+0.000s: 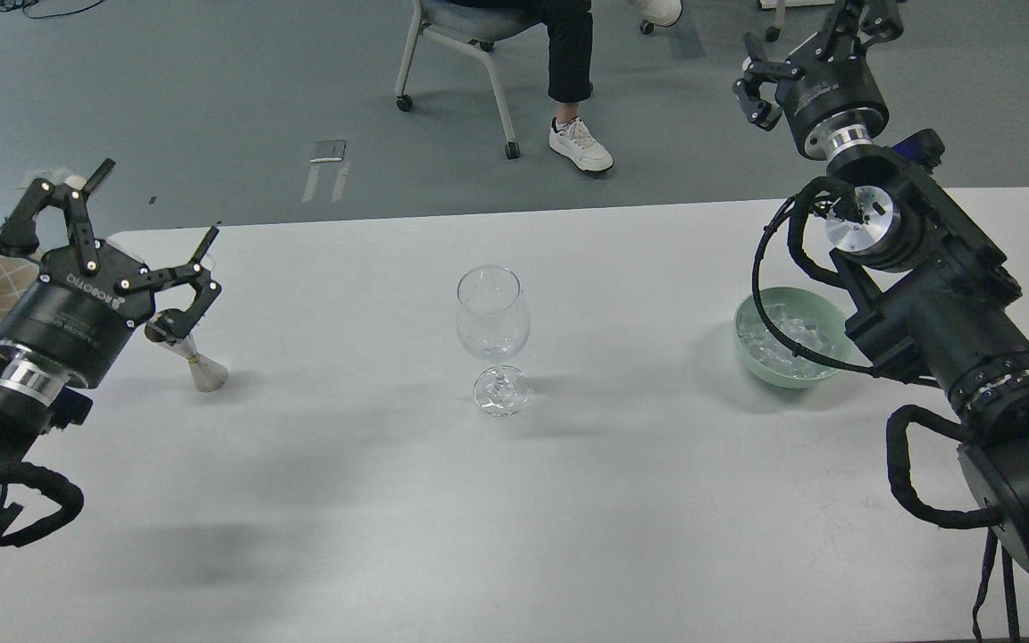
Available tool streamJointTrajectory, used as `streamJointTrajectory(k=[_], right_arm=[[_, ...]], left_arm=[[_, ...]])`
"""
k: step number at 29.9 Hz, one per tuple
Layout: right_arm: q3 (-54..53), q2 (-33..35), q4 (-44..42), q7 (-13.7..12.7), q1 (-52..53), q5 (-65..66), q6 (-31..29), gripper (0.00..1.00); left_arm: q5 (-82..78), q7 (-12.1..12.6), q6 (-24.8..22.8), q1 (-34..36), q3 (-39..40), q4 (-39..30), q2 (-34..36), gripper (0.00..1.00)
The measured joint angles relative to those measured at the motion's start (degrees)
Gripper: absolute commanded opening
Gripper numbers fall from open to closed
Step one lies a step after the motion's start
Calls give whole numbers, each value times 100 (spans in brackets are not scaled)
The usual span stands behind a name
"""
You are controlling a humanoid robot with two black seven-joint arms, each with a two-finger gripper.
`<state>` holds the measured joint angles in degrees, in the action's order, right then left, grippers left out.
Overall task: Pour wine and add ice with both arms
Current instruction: 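Lower the left gripper toward the metal jigger near the table edge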
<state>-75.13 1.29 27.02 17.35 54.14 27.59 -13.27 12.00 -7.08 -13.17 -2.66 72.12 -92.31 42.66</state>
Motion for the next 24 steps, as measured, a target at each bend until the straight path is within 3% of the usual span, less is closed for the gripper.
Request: streamJointTrajectory(k=[8,15,18,24], right_arm=[[-11,46,67,6,-16,0,27,100],[-5,41,68,6,-17,1,226,100],[-2,104,68,4,-18,1,278,100],[-2,171,63,4,-136,1,299,100]], left_arm=[[184,6,-129,-1482,1130,-400,-449,98],[231,136,-290,-2226,1270,-459,-760,94],[233,168,-241,-2362,1260,-458,-1156,78],[155,210,98,-2118,1267,-378,-1485,79]])
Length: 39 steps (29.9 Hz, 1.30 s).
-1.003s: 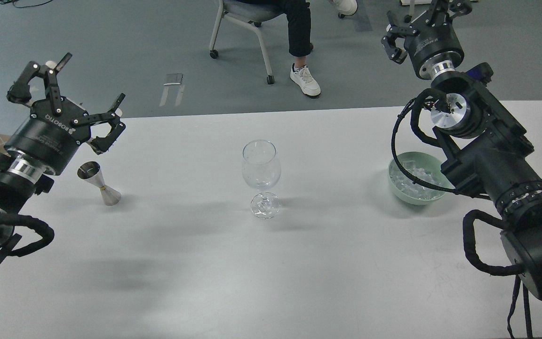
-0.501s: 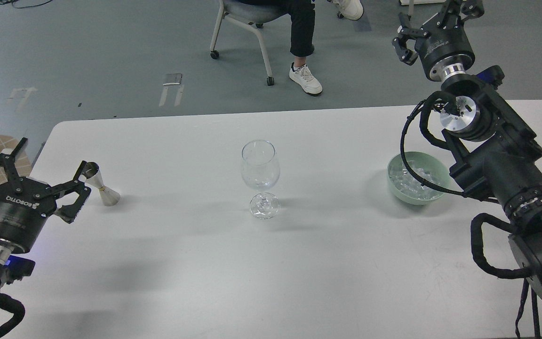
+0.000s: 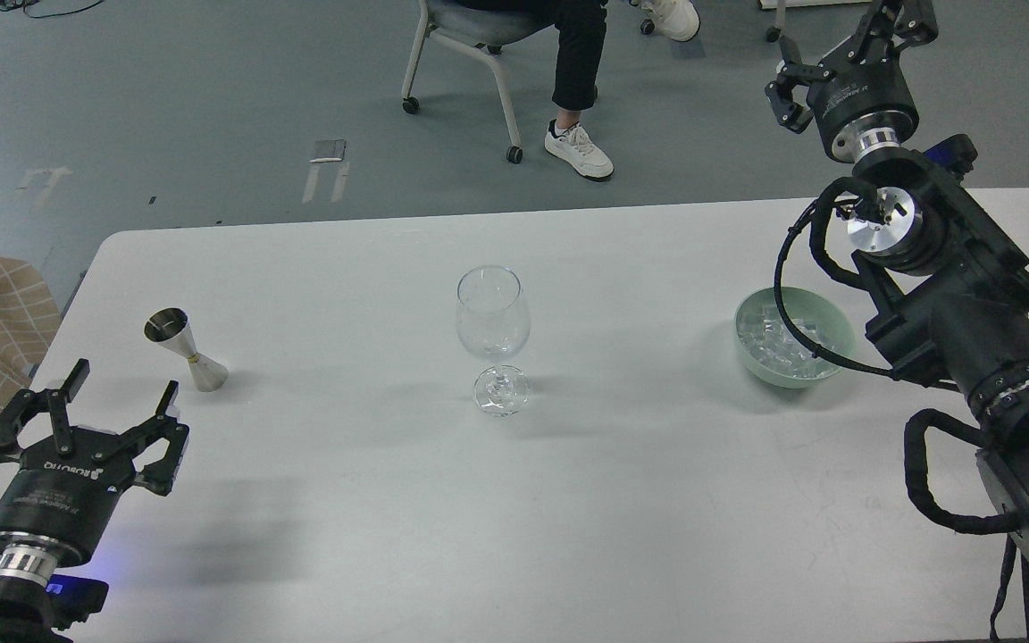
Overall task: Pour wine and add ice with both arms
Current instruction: 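Lower the left gripper toward the metal jigger near the table edge, then close the left gripper around the metal jigger and lift it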
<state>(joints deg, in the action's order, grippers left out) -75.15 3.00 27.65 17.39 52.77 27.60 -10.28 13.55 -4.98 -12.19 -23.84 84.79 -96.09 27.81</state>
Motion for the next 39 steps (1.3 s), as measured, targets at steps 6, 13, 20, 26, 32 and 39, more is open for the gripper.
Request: streamJointTrajectory(k=[6,13,20,26,32,39], right_arm=[[0,6,-1,0,-69,0,8,100],[0,4,-1,0,-73,0,14,100],[0,5,-4,0,-73,0,92,100],[0,10,-9,0,-113,0,109,100],[4,41,-23,0,-118,8,110,100],[14,109,-32,1,-126,9,107,100]], left_arm=[[-448,-2,177,210,64,93,-142,56],[-517,19,1212,233,228,97,-782,60],[-538,158,1319,518,257,321,-904,53],[-536,347,1320,991,209,747,-1133,53],[-542,365,1331,1346,166,1171,-1313,53],[-543,375,1256,1925,175,2184,-1438,53]])
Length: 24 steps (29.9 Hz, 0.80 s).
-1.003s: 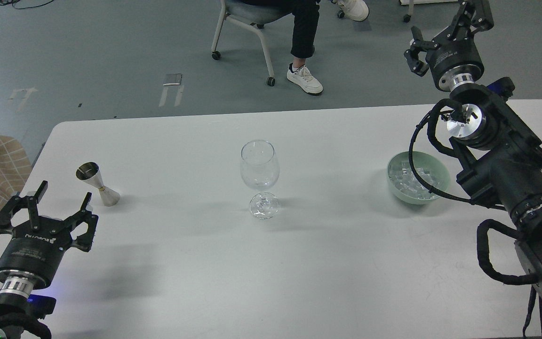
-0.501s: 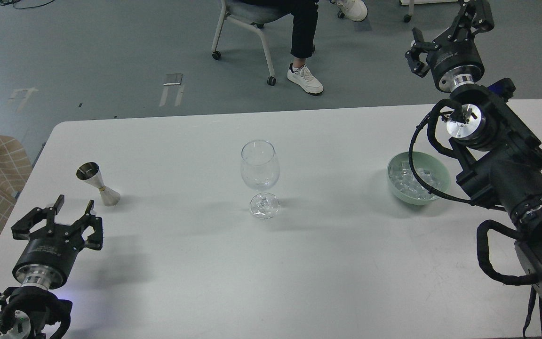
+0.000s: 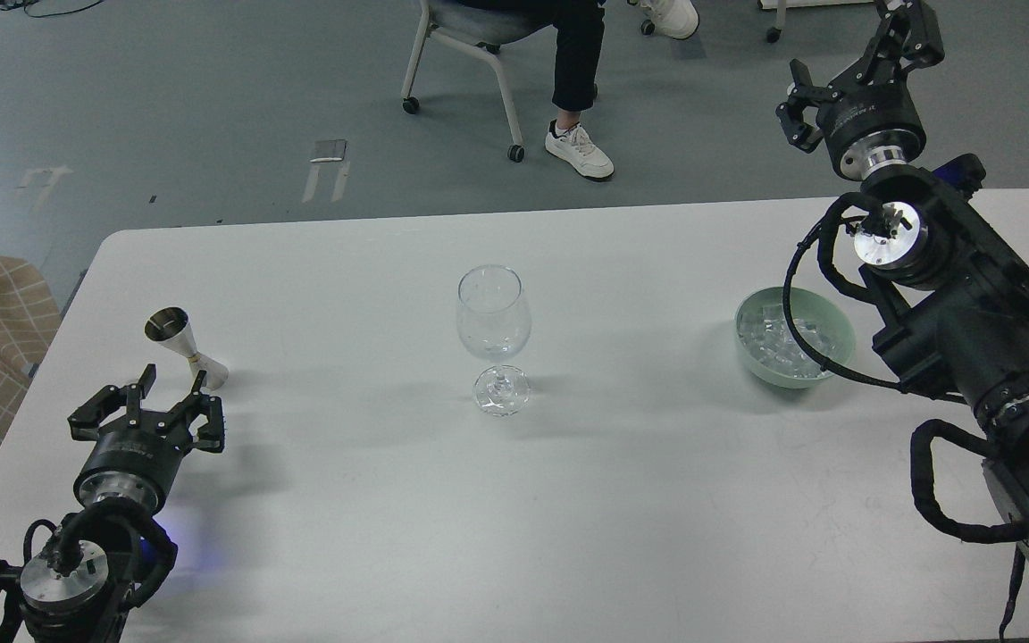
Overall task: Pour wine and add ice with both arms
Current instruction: 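Close the left gripper around the metal jigger and lift it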
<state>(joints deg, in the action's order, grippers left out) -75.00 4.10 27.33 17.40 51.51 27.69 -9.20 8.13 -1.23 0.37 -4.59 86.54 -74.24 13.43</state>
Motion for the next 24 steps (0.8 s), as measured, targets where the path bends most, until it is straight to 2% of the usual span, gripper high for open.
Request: streamJointTrajectory(k=[9,24], right_arm=[[16,38,-7,-4,-1,0,6,100],[47,72,-14,-24,-69,0,1,100]], left_arm=[[5,42,-200,348,-13,541,-39,53],[5,103,-221,1053,-15,1315,-115,54]])
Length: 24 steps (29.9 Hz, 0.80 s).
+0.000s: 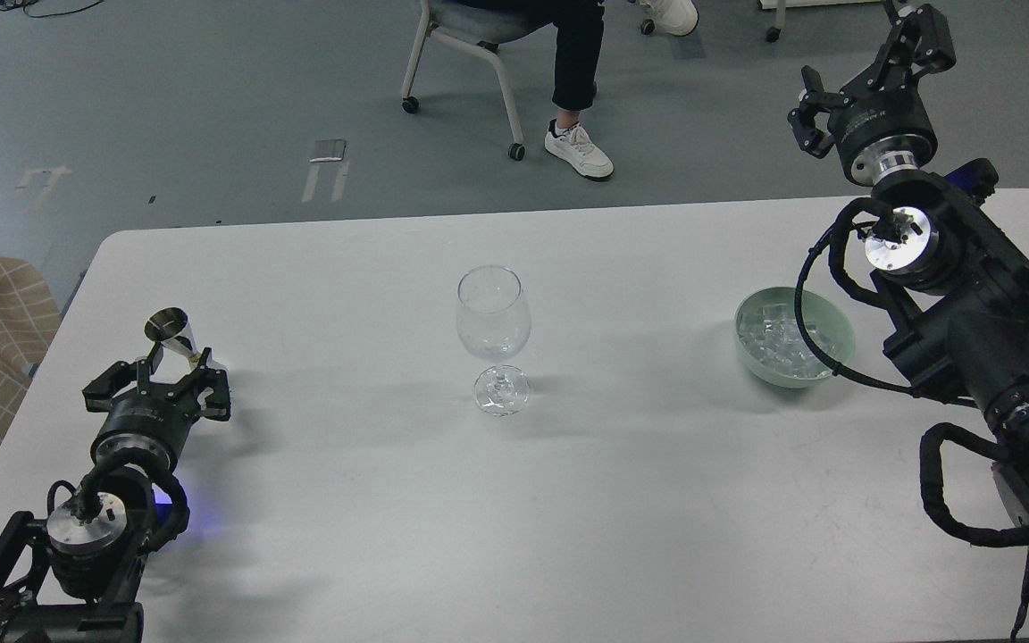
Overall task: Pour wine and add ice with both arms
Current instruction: 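Close the left gripper around the metal jigger and lift it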
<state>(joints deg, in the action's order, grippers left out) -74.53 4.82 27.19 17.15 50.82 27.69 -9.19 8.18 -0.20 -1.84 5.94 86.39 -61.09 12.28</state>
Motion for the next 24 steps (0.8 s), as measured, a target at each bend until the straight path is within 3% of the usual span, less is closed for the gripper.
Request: streamJointTrajectory(k=[15,24], right_arm=[[18,70,-3,-8,-15,0,3,100],[23,82,4,-7,47,0,74,100]], left_arm=[[39,48,-1,487,16,452,18,53],[61,79,-6,624,83,611,2,47]])
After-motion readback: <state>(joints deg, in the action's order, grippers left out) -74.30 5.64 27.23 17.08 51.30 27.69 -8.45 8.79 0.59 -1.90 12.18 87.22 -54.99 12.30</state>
